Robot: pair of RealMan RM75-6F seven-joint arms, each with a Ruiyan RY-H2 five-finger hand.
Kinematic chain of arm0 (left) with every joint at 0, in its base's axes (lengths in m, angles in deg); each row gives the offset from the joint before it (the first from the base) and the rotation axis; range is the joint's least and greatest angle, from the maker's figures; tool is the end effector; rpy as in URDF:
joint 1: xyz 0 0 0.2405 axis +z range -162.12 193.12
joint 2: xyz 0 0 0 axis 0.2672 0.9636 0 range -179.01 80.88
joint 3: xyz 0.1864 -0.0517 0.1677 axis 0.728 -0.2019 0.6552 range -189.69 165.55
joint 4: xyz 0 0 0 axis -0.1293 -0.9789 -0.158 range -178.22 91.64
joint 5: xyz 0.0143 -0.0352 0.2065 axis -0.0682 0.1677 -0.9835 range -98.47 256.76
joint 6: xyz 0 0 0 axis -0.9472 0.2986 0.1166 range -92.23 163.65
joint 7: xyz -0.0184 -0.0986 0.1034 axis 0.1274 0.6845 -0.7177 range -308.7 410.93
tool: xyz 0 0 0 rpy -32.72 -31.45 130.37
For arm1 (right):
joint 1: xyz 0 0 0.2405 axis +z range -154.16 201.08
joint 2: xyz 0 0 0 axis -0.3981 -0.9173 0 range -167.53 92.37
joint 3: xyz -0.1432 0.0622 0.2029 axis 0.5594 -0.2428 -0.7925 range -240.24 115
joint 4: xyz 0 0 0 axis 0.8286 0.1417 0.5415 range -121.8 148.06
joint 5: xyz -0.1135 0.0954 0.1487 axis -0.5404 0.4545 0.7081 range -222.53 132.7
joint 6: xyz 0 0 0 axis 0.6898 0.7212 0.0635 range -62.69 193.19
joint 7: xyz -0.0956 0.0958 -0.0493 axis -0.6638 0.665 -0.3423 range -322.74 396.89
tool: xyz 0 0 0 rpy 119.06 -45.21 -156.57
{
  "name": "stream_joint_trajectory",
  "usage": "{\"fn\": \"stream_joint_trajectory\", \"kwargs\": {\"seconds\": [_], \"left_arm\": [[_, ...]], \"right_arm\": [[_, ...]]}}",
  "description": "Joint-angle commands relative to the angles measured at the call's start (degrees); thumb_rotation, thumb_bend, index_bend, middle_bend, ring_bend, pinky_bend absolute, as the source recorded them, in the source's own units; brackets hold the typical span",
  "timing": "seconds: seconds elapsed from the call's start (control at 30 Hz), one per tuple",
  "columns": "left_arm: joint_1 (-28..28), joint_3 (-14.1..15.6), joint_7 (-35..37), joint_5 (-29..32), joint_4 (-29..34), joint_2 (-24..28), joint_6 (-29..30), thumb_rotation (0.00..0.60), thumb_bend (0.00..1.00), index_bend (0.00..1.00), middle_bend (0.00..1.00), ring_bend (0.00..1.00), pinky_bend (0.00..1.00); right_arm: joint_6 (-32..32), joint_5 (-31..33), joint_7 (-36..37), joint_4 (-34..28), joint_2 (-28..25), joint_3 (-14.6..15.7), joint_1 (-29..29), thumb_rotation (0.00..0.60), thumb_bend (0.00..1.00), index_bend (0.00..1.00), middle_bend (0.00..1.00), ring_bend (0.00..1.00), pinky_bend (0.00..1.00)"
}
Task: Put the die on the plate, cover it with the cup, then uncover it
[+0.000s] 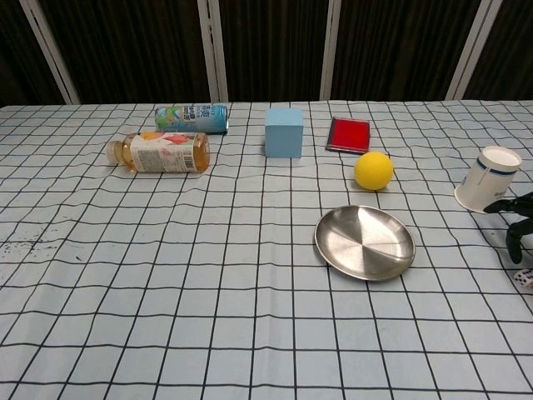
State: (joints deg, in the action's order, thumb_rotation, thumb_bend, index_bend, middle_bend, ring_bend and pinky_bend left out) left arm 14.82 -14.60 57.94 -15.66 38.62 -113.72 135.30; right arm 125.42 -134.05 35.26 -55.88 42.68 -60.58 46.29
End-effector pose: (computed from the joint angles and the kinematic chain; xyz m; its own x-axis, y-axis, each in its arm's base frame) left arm -0.3193 0.1534 0.1942 0.4232 -0.2034 0.8829 0.8857 -0.1124 -0.4504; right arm -0.3226 -0.2611 0.0385 0.6287 -0.3058 0.7150 -0.7735 -0.3412 0.5342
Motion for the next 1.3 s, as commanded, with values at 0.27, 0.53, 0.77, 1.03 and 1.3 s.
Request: {"fn": "stream_joint_trajectory", "kwargs": {"seconds": [0.27,0.53,0.77,1.03,1.3], "left_arm": [[-0.1,0.0,-0.4,0.1,0.1,-0.1,-0.3,0.6,0.38,0.16,0.0,0.0,0.02],[-0.2,0.0,-0.7,0.3,0.2,-0.2,-0.5,0.6,0.38,0.16,0.0,0.0,0.02],[-0.4,0.0,-1.2,0.5,0.5,-0.2,-1.0,0.6,0.38,0.16,0.0,0.0,0.02],[-0.5,0.0,-1.6,0.5,0.5,-0.3,-1.2,0.6,0.38,0.16,0.0,0.0,0.02],[-0.6,0.1,-1.9,0.3,0.6,-0.4,-1.3,0.6,0.38,0.16,0.0,0.0,0.02]], "right_arm": [[-0.1,0.2,0.1,0.2,0.3,0.3,0.2,0.6,0.26,0.52,0.1,0.1,0.0],[0.2,0.0,0.3,0.6,0.8,0.3,0.5,0.6,0.26,0.52,0.1,0.1,0.0],[0.0,0.0,0.6,1.0,1.2,0.0,1.1,0.6,0.29,0.53,0.11,0.11,0.0],[-0.4,0.2,0.2,0.7,1.2,-0.1,1.6,0.6,0.33,0.55,0.11,0.11,0.0],[-0.9,0.6,-0.2,0.7,1.2,-0.1,1.7,0.6,0.34,0.55,0.11,0.11,0.0]]}}
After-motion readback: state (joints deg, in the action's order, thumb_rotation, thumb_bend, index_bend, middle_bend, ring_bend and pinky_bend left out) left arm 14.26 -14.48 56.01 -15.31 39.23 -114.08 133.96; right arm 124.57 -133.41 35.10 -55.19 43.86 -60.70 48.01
